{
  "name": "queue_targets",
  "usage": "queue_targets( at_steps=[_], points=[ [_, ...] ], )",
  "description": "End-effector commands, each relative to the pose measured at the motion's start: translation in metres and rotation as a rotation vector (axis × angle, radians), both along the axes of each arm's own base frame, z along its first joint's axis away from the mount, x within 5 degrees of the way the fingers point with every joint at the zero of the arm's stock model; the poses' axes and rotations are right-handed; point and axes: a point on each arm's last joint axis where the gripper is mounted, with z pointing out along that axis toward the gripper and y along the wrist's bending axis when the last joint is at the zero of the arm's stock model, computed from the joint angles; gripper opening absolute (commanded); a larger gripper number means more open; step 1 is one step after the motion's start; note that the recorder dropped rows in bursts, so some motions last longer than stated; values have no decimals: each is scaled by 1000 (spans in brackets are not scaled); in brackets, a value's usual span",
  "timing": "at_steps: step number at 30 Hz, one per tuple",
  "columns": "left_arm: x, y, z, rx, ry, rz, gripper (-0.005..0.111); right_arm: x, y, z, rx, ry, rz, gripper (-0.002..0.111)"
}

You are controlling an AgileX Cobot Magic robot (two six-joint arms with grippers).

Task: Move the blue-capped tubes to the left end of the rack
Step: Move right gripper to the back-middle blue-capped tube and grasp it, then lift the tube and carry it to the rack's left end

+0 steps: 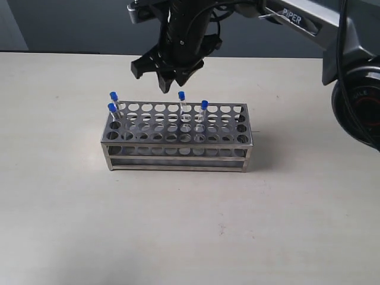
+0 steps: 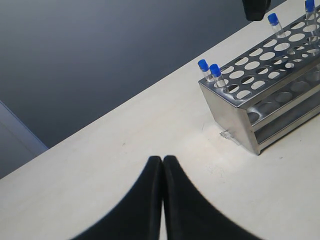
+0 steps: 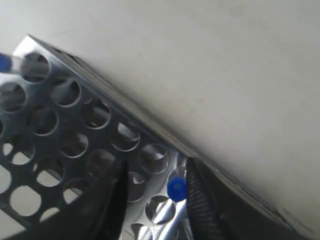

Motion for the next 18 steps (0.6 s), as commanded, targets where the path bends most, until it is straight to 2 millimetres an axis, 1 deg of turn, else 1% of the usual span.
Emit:
queue_targets(
  at_steps=[1,4,8,10,11,12,13,14,16,18],
  points=[
    [0,-1,2,-9,-5,-6,1,3,-7,-9,-65,-17,3,38],
    [0,-1,2,-9,-5,-6,1,4,-8,-10,-79,-27,3,38],
    [0,-1,2,-9,-5,-6,1,11,-9,-29,-144,-36,7,38],
    [0,-1,2,-9,-5,-6,1,11,-8,-35,-150,-24,7,35],
    [0,-1,2,-9,-5,-6,1,11,-8,-35,-148,-23,7,23],
    [0,-1,2,-9,-5,-6,1,11,-8,-35,-147,-24,7,13],
    [0,-1,2,-9,-5,-6,1,11,-8,-33,-145,-26,7,5],
    [0,-1,2,-9,-5,-6,1,11,-9,-31,-146,-34,10,0],
    [0,-1,2,-9,-5,-6,1,10,-10,-25,-140,-45,13,0],
    [0,-1,2,-9,-5,-6,1,8,-10,-13,-122,-62,17,0]
  ],
)
